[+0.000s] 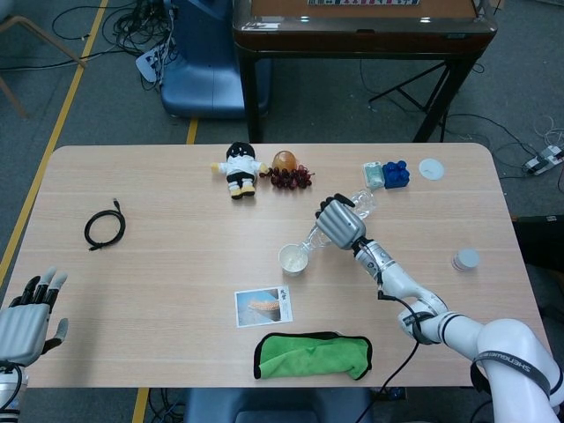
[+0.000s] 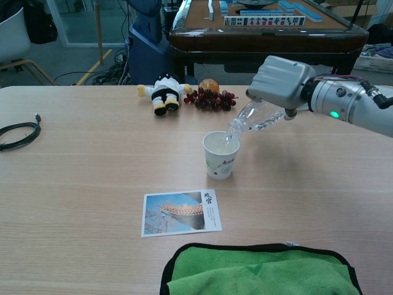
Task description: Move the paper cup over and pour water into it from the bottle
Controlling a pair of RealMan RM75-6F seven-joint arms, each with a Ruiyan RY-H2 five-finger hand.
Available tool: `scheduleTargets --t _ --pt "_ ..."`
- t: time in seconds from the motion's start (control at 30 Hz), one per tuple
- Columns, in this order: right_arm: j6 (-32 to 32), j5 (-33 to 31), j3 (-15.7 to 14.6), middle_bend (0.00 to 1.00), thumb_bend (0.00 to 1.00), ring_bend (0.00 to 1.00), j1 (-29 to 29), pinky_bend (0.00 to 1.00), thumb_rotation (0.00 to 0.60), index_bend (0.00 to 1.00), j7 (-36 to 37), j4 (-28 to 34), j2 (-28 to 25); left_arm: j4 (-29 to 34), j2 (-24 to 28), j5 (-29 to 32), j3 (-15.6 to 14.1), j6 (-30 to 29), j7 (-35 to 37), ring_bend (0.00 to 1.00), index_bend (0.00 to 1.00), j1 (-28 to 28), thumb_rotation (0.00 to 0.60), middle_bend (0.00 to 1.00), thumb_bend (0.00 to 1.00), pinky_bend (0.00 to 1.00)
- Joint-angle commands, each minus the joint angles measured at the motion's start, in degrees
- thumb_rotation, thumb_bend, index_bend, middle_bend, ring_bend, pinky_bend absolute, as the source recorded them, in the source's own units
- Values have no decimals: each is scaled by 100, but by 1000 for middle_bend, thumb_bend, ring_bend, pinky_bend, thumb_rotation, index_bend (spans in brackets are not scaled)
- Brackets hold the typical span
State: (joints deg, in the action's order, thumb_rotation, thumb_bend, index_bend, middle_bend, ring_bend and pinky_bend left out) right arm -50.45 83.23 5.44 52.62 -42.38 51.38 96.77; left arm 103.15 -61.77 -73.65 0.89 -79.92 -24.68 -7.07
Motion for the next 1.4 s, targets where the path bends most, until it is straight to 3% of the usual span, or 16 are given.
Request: scheduleTargets --t 0.03,0.77,1.03,1.4 --pt "3 -4 -5 634 90 574 0 644 600 669 -16 -1 2 -4 1 3 -1 6 -5 47 98 -2 600 26 394 270" --pt "-56 -51 4 635 90 574 -15 644 600 669 -118 11 -16 -14 -6 36 -4 49 -10 47 98 -14 600 26 395 270" --pt "-61 -344 157 634 90 574 -159 644 600 669 402 53 116 15 15 28 -3 42 15 47 98 -10 600 26 394 270" --pt "-290 -671 491 634 91 574 -435 644 600 669 2043 82 269 4 16 61 -6 73 13 47 98 -17 600 26 395 270"
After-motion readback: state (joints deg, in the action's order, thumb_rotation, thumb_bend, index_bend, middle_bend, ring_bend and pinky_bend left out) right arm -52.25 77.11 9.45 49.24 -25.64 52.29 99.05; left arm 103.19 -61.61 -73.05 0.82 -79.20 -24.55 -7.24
